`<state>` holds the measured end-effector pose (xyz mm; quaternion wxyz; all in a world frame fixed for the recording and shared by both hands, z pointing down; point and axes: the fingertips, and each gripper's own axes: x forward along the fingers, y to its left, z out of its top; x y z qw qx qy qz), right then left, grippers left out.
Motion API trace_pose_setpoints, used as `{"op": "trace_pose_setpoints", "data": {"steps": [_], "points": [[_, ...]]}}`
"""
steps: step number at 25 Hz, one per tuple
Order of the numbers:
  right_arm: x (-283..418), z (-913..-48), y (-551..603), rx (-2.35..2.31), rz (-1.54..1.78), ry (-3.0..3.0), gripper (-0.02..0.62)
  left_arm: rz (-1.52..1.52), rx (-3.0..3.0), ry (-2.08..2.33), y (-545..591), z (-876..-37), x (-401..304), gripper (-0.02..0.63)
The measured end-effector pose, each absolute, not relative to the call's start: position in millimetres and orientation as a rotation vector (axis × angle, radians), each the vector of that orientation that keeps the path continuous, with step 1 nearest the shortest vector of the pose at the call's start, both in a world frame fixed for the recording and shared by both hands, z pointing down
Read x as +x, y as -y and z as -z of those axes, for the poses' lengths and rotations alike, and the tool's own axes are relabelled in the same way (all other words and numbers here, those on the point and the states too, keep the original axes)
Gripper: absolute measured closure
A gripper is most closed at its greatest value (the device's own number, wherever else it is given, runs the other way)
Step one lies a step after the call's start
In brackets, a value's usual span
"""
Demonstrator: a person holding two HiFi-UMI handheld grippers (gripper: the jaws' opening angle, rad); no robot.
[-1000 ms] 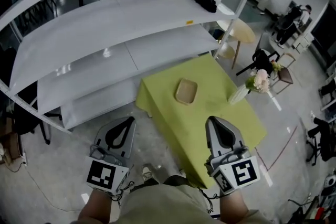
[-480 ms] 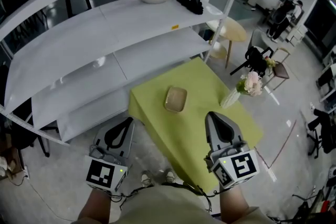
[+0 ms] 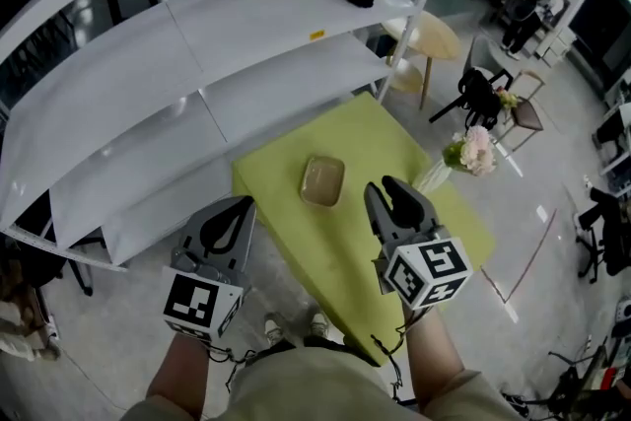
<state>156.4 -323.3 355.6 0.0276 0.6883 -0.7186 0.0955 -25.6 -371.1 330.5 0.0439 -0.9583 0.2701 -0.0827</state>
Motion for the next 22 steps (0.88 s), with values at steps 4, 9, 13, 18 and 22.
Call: {"op": "trace_pose_setpoints", "data": {"steps": [4,9,13,18,22], "points": [[173,-398,357,2.101,-0.369,2.143,0.476,0.309,-2.969,-0.821,396,-355,-11,0.600],[191,-457,388,2.080,-0.524,2.091,0.477,0.406,-3.017,-0.822,421,-396,4,0.600],[206,-507,406,2.060,-0.632,2.035,0.477,0.487,-3.054,-0.792,434,-431,20,0.600],[213,-577,417,1.984,-0.720,1.934,0.480,0.597,-3.093,-0.754,441,-470,34,0.600],[213,-632,420,1.916,-0.803,1.878,0.480,0.666,-3.117,-0.719,441,-495,44,0.600]]}}
